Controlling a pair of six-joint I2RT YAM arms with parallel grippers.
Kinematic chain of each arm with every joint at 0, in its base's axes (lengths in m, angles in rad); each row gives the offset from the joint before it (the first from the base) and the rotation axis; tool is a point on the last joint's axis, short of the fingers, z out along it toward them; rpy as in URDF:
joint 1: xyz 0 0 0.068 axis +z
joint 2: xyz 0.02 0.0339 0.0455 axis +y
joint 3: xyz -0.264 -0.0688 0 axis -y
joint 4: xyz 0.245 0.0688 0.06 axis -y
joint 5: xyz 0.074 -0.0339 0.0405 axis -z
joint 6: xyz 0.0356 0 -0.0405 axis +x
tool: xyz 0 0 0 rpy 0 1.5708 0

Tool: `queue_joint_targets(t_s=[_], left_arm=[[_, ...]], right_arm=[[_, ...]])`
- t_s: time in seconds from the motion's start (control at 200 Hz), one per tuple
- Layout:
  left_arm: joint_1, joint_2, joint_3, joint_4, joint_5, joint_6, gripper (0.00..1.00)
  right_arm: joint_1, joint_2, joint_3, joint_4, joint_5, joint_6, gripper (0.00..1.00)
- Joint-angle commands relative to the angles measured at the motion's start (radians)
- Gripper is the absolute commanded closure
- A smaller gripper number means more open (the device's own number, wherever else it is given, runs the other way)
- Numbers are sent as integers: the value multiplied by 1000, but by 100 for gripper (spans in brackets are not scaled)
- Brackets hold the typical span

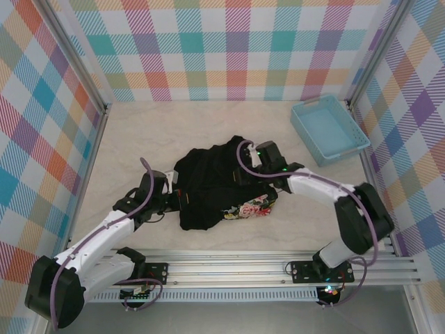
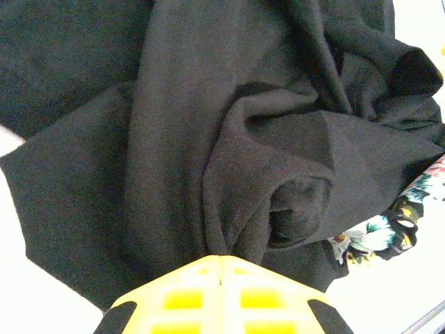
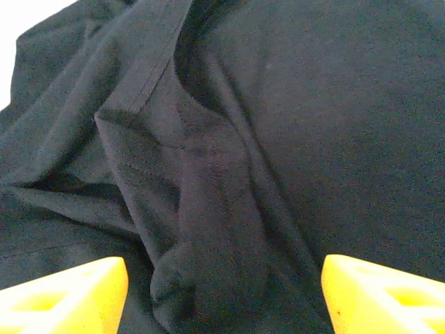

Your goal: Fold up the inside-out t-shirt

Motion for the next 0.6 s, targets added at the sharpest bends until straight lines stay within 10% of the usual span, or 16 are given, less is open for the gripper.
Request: queue_joint_targets(t_s=[0.0, 0.19, 0.595], left_arm=[[3, -8, 31, 7, -5, 23, 100], [3, -21, 92, 29, -57, 19, 100], [13, -29, 310, 195, -55, 75, 100]], right_arm=[[9, 89, 71, -23, -36, -16, 37], [-41, 53, 173, -129, 61, -13, 100], [-317, -342, 182, -188, 211, -36, 100]])
